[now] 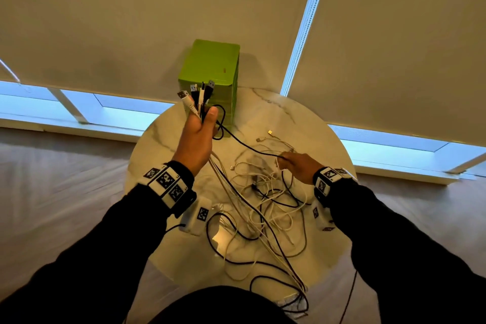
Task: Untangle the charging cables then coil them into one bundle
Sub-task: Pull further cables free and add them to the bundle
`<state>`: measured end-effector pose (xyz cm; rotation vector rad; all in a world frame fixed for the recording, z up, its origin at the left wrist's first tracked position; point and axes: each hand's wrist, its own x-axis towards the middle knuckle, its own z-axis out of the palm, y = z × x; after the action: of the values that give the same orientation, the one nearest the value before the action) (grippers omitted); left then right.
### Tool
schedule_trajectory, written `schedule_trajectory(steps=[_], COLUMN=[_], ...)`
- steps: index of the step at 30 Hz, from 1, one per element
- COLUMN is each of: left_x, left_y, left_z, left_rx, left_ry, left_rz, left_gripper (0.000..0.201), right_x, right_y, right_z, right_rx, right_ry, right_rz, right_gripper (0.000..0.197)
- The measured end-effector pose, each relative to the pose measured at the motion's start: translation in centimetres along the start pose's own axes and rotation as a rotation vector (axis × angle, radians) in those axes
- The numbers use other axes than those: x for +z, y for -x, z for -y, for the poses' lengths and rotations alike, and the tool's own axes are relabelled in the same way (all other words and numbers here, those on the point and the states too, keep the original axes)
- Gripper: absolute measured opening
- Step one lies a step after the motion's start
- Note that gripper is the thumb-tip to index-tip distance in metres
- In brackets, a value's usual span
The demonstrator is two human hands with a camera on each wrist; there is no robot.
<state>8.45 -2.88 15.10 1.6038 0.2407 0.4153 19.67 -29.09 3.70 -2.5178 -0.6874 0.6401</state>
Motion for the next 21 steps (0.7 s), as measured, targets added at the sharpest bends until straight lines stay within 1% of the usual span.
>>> schedule_trajectory(steps=[2, 4, 7, 8, 10, 13, 14, 15, 17, 18, 19, 20, 21], left_x=[-0.5, -0.9, -0.9, -0.5, 0.3, 2.1, 2.8, 3.4, 4.9, 5.9, 6.6, 7.5, 8.6], left_y=[-0.3, -0.4, -0.4, -0.4, -0.4, -0.1, -0.1, -0.1, 0.0, 0.0, -0.1, -0.1, 0.1], left_z=[0.6, 1.5, 2.2, 2.3, 2.4, 2.0, 1.9, 2.0, 1.7, 1.7, 1.7, 1.7, 1.5], left_rx=[0.018, 0.007, -0.009, -0.011, 0.003, 0.009, 0.003, -0.005, -0.028, -0.06, -0.101, -0.147, -0.193], left_ry=[-0.008, -0.051, -0.131, -0.141, -0.148, -0.155, -0.158, -0.145, -0.049, 0.018, 0.094, 0.174, 0.238], left_rz=[-0.013, -0.011, 0.015, 0.024, 0.044, 0.118, 0.129, 0.141, 0.188, 0.223, 0.243, 0.27, 0.309], left_gripper=[0.033, 0.032, 0.039, 0.038, 0.035, 0.027, 0.028, 0.035, 0.044, 0.043, 0.034, 0.019, 0.009], right_x=[-0.5, -1.3, -2.7, -3.4, -4.5, -5.8, -6.2, -6.4, -6.6, -6.5, -6.4, -6.1, -5.7], right_y=[0.0, 0.4, 1.1, 1.6, 2.1, 3.1, 3.6, 4.0, 5.3, 5.9, 6.5, 7.2, 8.3], right_z=[1.2, 2.6, 5.3, 6.3, 7.6, 8.3, 8.4, 8.0, 6.5, 5.1, 3.6, 2.0, 0.4], right_rx=[-0.013, -0.045, -0.121, -0.148, -0.194, -0.21, -0.212, -0.21, -0.152, -0.078, 0.005, 0.106, 0.203], right_ry=[-0.216, -0.344, -0.371, -0.375, -0.372, -0.35, -0.322, -0.28, -0.181, -0.124, -0.055, 0.027, 0.098], right_rz=[-0.103, -0.134, -0.109, -0.124, -0.184, -0.275, -0.302, -0.328, -0.347, -0.327, -0.276, -0.204, -0.129], right_gripper=[0.021, 0.018, 0.024, 0.025, 0.025, 0.027, 0.027, 0.026, 0.025, 0.026, 0.028, 0.028, 0.026])
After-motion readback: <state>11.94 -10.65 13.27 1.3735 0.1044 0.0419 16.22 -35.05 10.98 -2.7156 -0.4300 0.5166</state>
